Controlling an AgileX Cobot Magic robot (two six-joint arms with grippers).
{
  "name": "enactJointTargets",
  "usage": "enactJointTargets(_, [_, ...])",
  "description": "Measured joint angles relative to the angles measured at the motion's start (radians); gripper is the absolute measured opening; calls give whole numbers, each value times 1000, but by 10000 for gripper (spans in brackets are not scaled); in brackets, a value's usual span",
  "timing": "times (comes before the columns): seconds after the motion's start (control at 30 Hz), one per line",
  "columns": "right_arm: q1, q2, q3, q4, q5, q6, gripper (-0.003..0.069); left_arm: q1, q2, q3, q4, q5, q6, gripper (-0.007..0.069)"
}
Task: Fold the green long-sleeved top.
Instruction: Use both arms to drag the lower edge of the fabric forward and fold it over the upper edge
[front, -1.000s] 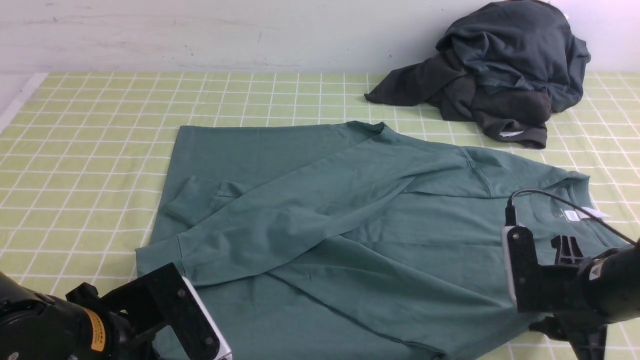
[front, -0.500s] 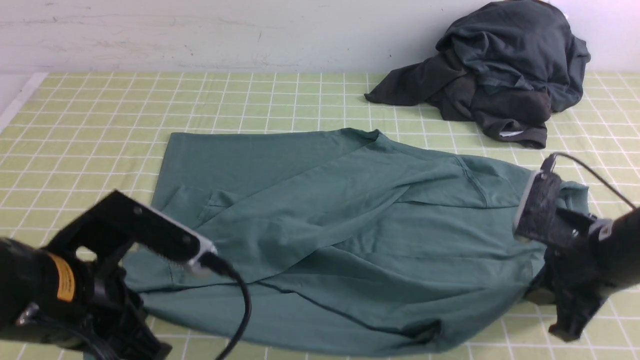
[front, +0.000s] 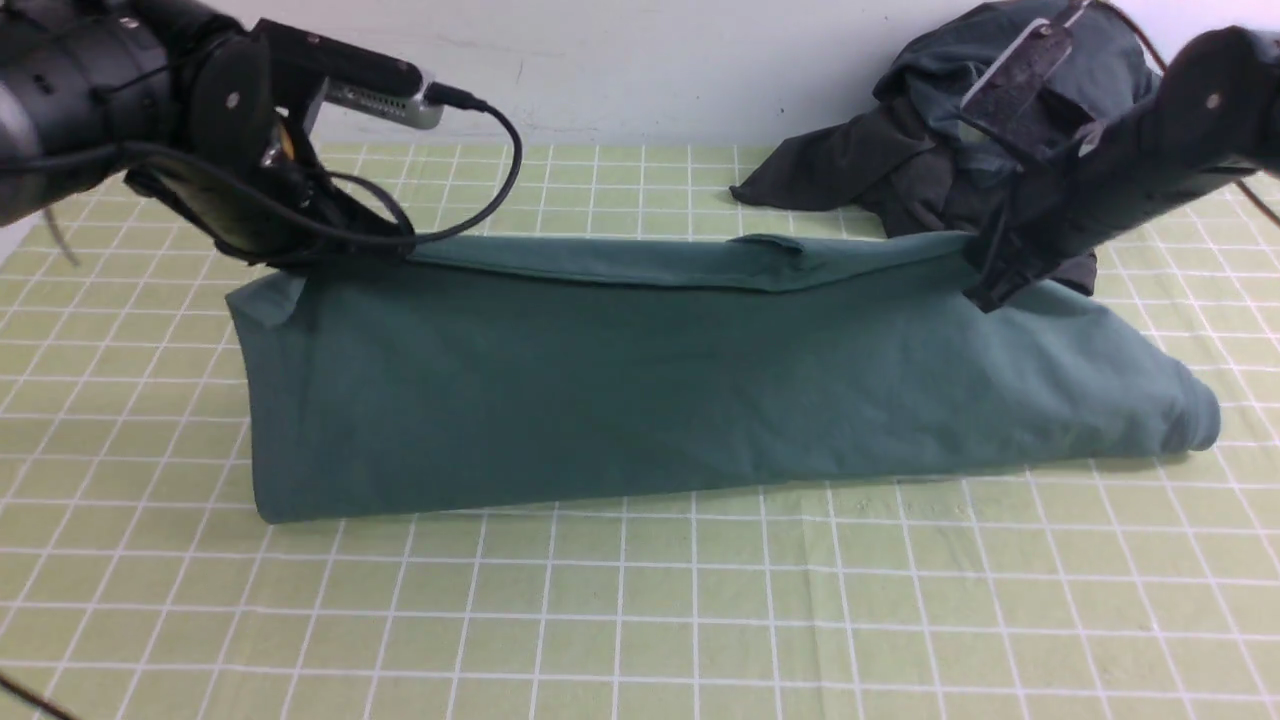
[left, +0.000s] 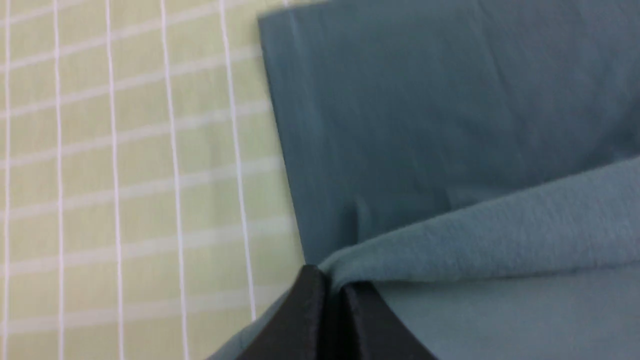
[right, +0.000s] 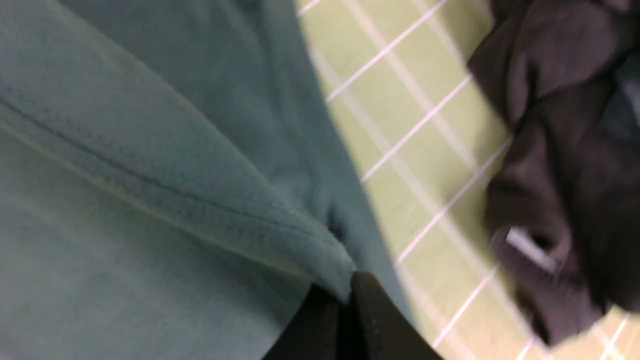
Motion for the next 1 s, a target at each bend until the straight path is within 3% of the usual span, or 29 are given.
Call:
enactJointTargets(0.2, [-11,216,-231,-33,-3,4,-2,19,379,-405,11,54,5,13])
enactJointTargets(0.3, [-23,299,-305,-35,-3,47,13,20,568,-631,11,111,38,67])
enactJointTargets(0.37, [-29,327,-324,-38,-4,88,43,20,662,-772,11,163,59,126])
enactJointTargets(0.5, [-48,341,-342,-54,-3,180,194,20,818,-1046,11,326,71,361])
enactJointTargets(0.6, [-53,338,-381,-42,26,263,285,20,797,-1097,-5,377,95,451])
enactJointTargets(0.67, [-53,332,-413,4,64,317,304,21,767,-1110,-44,424,127,471])
enactJointTargets(0.8, [-34,318,-439,128,123,330,260,22,723,-1114,-167,448,211,446])
enactJointTargets(0.93, [30,358,-444,301,158,195,75,20,729,-1072,-321,450,251,302])
enactJointTargets(1.0, [61,398,-444,354,161,114,20,15,748,-1048,-359,451,255,221])
